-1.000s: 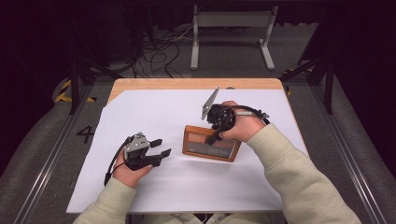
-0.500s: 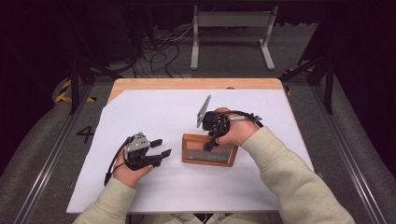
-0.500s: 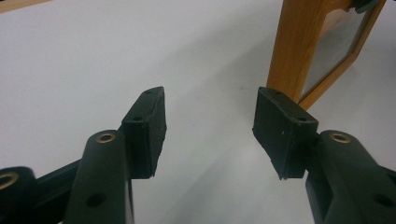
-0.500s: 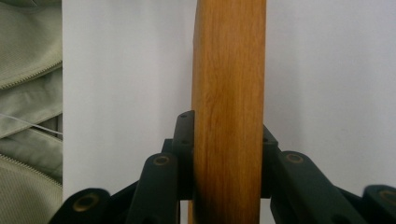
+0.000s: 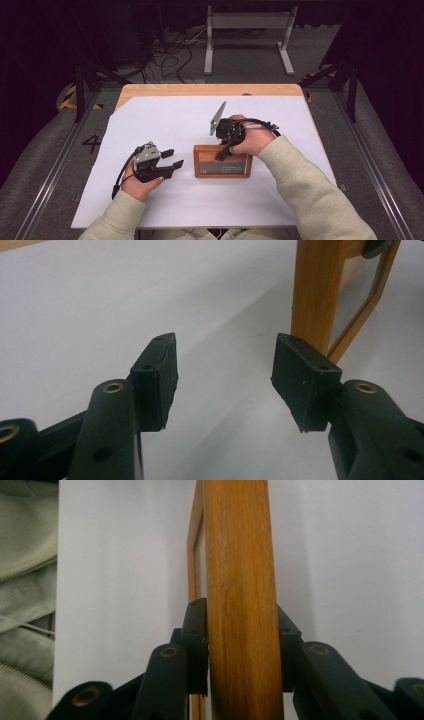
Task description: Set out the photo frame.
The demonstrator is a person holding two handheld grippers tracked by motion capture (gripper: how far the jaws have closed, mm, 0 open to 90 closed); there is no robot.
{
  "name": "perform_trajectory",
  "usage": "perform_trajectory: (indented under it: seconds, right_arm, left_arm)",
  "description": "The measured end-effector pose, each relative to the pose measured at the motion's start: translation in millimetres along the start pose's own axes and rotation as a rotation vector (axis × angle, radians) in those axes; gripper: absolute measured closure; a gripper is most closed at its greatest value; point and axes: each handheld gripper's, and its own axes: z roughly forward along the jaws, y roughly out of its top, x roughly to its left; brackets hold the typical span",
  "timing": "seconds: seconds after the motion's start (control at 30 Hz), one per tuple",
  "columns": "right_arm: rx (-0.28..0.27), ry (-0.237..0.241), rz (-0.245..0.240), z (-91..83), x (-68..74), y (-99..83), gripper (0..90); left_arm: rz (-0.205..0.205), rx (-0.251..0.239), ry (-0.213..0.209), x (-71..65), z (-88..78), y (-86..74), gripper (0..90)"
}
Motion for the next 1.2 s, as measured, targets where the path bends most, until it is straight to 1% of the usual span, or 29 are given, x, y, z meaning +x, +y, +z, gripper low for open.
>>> perform_trajectory:
  seconds: [0.03, 0.07, 0.13, 0.17, 0.2, 0.23, 0.3, 0.33, 0.37, 0.43, 0.47, 0.53, 0.57, 0.6, 0.63, 0.67, 0.7, 0.77, 0.8, 0.97, 1.0, 1.03, 1.1, 1.13, 1.17, 1.2]
  right_arm:
    - [0.0, 0.0, 0.0, 0.0, 0.0, 0.0, 67.7]
    - [-0.013, -0.015, 0.007, -1.6, -0.4, -0.7, 63.4]
    - [-0.033, -0.044, 0.036, -2.6, -1.3, -2.3, 52.8]
    - [-0.042, -0.059, 0.048, -2.4, -1.6, -3.5, 51.6]
    - [-0.063, -0.068, 0.056, -3.2, -2.9, -5.9, 44.8]
    - [-0.063, -0.068, 0.056, -3.2, -2.9, -5.9, 44.8]
    - [-0.097, -0.087, 0.068, -5.4, -3.4, -9.0, 42.0]
    - [-0.125, -0.106, 0.081, -8.6, -3.5, -12.2, 38.3]
    - [-0.134, -0.116, 0.081, -10.0, -2.8, -13.2, 37.8]
    - [-0.165, -0.151, 0.089, -14.6, -1.1, -16.3, 32.6]
    - [-0.165, -0.151, 0.089, -14.6, -1.1, -16.3, 32.6]
    - [-0.196, -0.182, 0.115, -22.8, 1.8, -20.7, 27.6]
    - [-0.221, -0.195, 0.114, -26.5, 2.6, -23.3, 26.4]
    - [-0.237, -0.202, 0.13, -30.7, 4.4, -26.6, 25.8]
    - [-0.251, -0.209, 0.166, -34.9, 6.4, -31.4, 24.5]
    - [-0.257, -0.22, 0.181, -37.4, 7.9, -34.6, 23.5]
    - [-0.275, -0.238, 0.199, -40.9, 10.9, -40.4, 22.5]
    - [-0.308, -0.274, 0.23, -46.1, 15.7, -52.2, 20.9]
    - [-0.315, -0.287, 0.242, -47.8, 17.0, -56.1, 20.1]
    - [-0.382, -0.315, 0.294, -58.1, 27.0, -81.1, 18.8]
    - [-0.389, -0.319, 0.301, -59.8, 28.8, -85.2, 18.4]
    - [-0.393, -0.321, 0.314, -61.6, 30.7, -89.3, 17.7]
    - [-0.402, -0.329, 0.344, -64.1, 33.7, -96.0, 15.6]
    - [-0.406, -0.338, 0.35, -65.0, 35.6, -99.6, 14.2]
    - [-0.416, -0.35, 0.351, -66.3, 37.8, -103.8, 13.2]
    - [-0.424, -0.351, 0.352, -66.7, 38.9, -106.4, 12.7]
  left_arm:
    - [0.0, 0.0, 0.0, 0.0, 0.0, 0.0, 44.0]
    - [0.003, 0.0, 0.001, 0.2, 0.2, 0.0, 44.0]
    - [0.0, 0.0, 0.0, -0.2, 0.1, 0.0, 44.0]
    - [-0.001, 0.0, -0.002, -0.3, 0.0, 0.1, 43.9]
    - [-0.003, -0.002, 0.0, -0.3, 0.0, 0.1, 43.8]
    - [-0.004, -0.003, 0.001, -0.4, 0.1, 0.0, 43.8]
    - [0.0, 0.0, 0.0, -0.2, 0.2, 0.1, 43.7]
    - [-0.001, -0.001, 0.0, -0.5, 0.4, 0.2, 43.5]
    - [-0.001, -0.001, 0.0, -0.6, 0.4, 0.2, 43.5]
    - [-0.003, -0.002, -0.001, -0.6, 0.1, 0.2, 43.1]
    - [-0.003, -0.002, -0.001, -0.6, 0.1, 0.2, 42.8]
    - [-0.004, -0.003, -0.003, -0.8, -0.2, 0.4, 42.5]
    - [-0.007, -0.006, -0.004, -1.2, -0.3, 0.5, 42.2]
    - [-0.011, -0.009, -0.005, -2.0, -0.5, 0.8, 41.8]
    - [-0.009, -0.009, -0.004, -2.2, -0.8, 1.1, 41.4]
    - [-0.01, -0.008, -0.01, -2.8, -1.3, 1.8, 41.3]
    - [-0.013, -0.009, -0.008, -3.8, -1.9, 2.5, 41.3]
    - [-0.021, -0.006, -0.017, -5.3, -2.9, 3.5, 41.3]
    - [-0.019, -0.005, -0.016, -6.0, -3.3, 4.0, 41.3]
    - [-0.015, -0.004, -0.018, -8.7, -4.5, 4.3, 40.2]
    - [-0.022, -0.003, -0.021, -9.2, -5.5, 3.5, 39.9]
    - [-0.017, -0.005, -0.016, -8.8, -6.4, 3.2, 39.7]
    - [-0.022, -0.008, -0.014, -8.4, -9.2, 2.6, 39.1]
    - [-0.018, -0.01, -0.013, -7.9, -10.9, 2.5, 38.4]
    - [-0.025, -0.01, -0.013, -8.4, -11.8, 2.2, 37.3]
    - [-0.016, -0.014, -0.011, -7.7, -12.8, 1.8, 36.7]
